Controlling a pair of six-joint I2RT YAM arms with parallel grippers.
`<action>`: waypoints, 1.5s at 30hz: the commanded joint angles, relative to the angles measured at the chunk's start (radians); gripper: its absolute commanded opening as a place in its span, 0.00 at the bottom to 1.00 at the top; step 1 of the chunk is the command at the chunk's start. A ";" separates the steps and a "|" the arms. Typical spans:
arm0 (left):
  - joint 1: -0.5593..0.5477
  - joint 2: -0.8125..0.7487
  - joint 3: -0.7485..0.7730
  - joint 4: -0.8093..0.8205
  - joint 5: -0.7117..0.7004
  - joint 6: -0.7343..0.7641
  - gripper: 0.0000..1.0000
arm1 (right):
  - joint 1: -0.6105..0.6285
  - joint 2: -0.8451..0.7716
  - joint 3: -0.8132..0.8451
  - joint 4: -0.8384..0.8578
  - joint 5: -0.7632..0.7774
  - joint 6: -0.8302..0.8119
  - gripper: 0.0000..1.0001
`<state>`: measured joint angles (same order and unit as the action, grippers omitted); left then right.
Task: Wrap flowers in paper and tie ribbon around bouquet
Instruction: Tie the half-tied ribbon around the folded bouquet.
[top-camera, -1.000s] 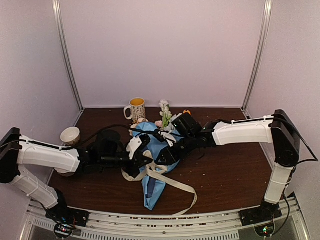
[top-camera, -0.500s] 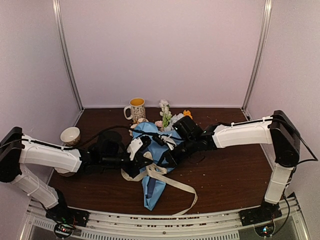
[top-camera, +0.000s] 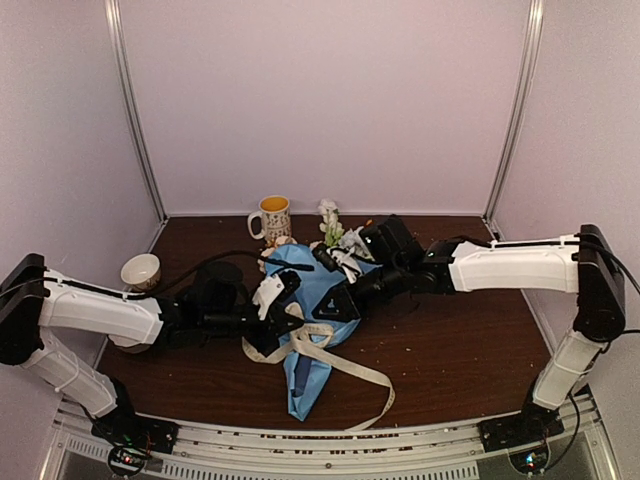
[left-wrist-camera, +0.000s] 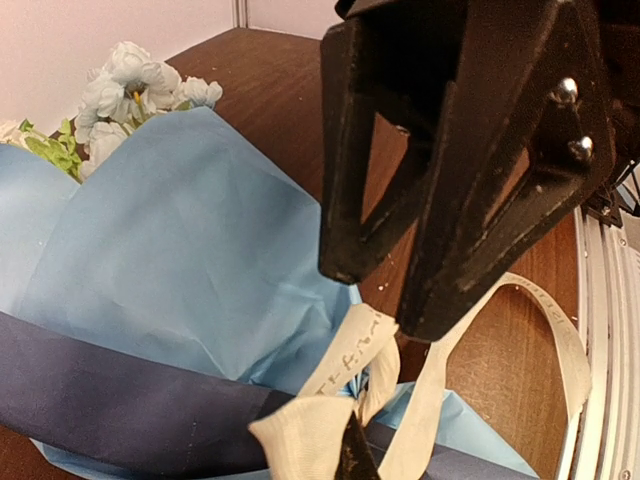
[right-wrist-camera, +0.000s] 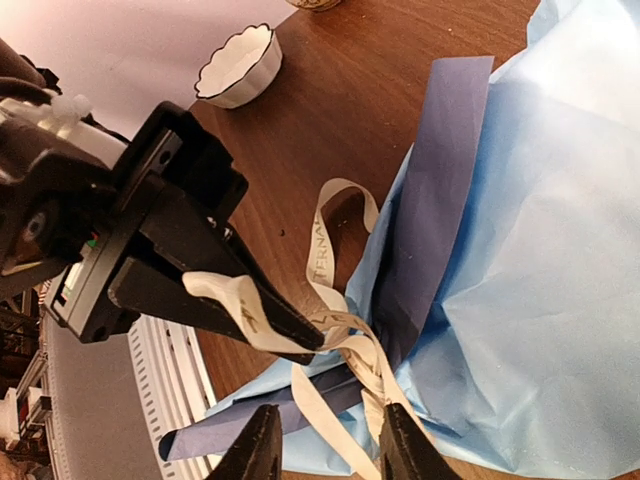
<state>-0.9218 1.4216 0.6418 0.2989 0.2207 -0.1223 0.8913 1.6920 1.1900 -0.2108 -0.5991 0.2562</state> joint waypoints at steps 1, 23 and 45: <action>0.006 0.013 -0.012 0.052 -0.002 -0.007 0.00 | 0.009 0.017 -0.035 0.023 0.109 0.029 0.36; 0.038 0.028 -0.053 0.084 -0.010 -0.022 0.00 | 0.047 0.016 -0.037 0.039 0.030 0.030 0.00; 0.051 0.084 -0.075 0.129 0.002 -0.033 0.00 | 0.043 -0.153 -0.047 -0.106 0.137 -0.026 0.49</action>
<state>-0.8783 1.4925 0.5751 0.3679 0.2173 -0.1493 0.9810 1.5578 1.1000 -0.2859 -0.5751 0.2249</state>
